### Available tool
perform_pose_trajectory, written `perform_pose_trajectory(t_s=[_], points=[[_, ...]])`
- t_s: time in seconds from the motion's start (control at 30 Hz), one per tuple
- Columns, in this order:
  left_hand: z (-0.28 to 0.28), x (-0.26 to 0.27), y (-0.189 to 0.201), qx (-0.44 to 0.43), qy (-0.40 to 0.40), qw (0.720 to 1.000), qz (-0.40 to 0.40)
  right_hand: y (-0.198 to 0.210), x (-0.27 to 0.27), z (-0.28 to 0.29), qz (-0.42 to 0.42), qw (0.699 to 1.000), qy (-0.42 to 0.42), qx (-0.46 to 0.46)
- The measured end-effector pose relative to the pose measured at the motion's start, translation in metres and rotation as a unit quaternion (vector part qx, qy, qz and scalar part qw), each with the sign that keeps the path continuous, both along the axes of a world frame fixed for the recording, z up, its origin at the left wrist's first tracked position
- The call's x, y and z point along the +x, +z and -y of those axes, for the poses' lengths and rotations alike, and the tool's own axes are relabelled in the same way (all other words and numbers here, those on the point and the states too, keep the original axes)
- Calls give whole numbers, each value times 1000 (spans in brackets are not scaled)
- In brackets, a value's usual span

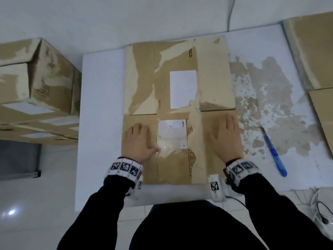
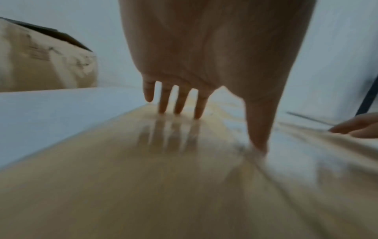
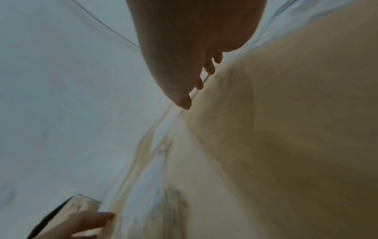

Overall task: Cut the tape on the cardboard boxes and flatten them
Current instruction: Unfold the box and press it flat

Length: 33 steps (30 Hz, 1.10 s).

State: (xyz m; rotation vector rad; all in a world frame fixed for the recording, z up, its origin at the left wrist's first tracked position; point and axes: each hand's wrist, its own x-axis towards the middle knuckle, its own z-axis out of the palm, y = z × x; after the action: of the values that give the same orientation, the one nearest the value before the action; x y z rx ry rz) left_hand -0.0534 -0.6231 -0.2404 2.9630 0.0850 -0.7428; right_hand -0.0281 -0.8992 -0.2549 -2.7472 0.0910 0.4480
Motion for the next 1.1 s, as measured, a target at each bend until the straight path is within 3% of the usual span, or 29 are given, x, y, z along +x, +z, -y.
perform_pose_trajectory(t_s=[0.13,0.23,0.33,0.47,0.7,0.77,0.87,1.0,1.1], points=[[24,75,32,11,-26,999,17,17,78,-50,33,997,28,68],[39,141,27,-12,-45,995,83,14,135,-80,13,998,66,19],[46,189,-1,-44,-77,996,32,-6,167,-96,-53,990,116,-53],[33,206,-34,-80,-114,990,-37,-30,172,-96,-70,988,128,-51],[24,193,-33,-114,-91,989,29,-25,175,-83,-51,988,141,-38],[8,177,-26,-104,-27,994,25,-22,165,-63,-26,990,132,-45],[-21,136,-20,-111,142,983,37,-14,133,-16,11,999,11,-32],[-23,93,-13,-144,348,921,103,-12,78,22,72,971,-221,48],[-29,89,-21,-181,494,842,116,-9,69,25,17,945,-307,114]])
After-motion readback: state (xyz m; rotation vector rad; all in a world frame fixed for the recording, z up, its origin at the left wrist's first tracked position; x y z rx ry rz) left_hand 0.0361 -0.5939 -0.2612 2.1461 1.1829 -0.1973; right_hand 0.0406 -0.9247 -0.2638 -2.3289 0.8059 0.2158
